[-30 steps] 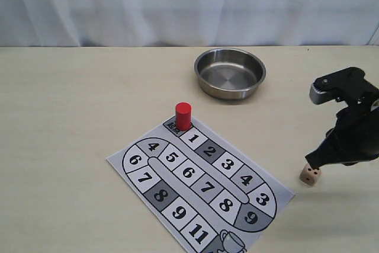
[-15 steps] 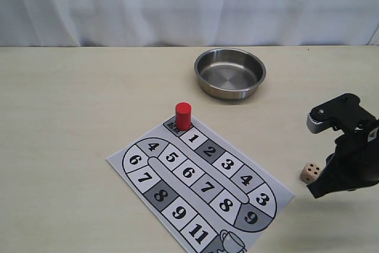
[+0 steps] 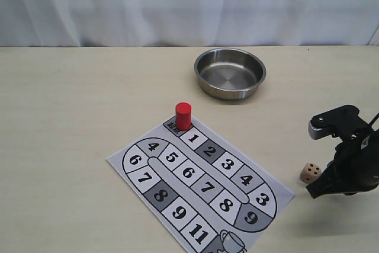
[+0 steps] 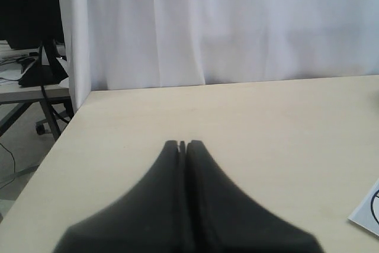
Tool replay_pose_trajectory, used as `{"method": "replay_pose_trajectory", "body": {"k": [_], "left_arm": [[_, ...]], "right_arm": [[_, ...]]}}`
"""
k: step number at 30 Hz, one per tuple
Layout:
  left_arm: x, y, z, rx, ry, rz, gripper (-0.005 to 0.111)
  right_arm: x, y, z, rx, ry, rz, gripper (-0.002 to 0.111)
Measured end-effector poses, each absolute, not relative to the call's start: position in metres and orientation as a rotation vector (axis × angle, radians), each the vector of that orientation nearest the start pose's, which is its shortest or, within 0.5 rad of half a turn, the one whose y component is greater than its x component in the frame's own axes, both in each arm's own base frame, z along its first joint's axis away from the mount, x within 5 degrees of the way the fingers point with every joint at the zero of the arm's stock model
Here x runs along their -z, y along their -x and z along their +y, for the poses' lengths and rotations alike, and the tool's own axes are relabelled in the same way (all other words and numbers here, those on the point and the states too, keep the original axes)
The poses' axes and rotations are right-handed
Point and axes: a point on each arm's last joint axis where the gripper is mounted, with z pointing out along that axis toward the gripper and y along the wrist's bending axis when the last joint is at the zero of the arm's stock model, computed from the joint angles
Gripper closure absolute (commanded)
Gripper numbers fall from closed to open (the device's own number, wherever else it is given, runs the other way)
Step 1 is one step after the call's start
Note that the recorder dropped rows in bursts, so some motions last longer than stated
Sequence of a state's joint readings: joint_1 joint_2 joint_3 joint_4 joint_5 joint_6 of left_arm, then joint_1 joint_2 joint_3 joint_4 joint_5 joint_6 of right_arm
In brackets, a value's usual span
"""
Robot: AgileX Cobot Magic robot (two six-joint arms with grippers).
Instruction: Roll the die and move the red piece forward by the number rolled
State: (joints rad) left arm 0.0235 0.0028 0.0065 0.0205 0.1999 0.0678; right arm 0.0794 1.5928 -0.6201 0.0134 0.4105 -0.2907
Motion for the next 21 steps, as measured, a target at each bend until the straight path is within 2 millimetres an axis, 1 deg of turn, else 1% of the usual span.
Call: {"method": "replay_pose_trajectory", "body": {"k": [17, 19, 21], "left_arm": [[-0.193, -0.056, 0.002, -0.087, -0.051, 1.693, 0.107], [-0.193, -0.056, 0.002, -0.087, -0.051, 1.693, 0.107], [-0.193, -0.056, 0.002, -0.087, -0.051, 1.693, 0.107]], "right_arm": [[-0.138, -0.246, 0.02, 0.034, 0.509, 2.81, 0.104], [-0.144, -0.248, 0.02, 0.034, 0.509, 2.806, 0.104], [-0.157, -0.252, 0.021, 0.038, 0.503, 2.772, 0.104]]}}
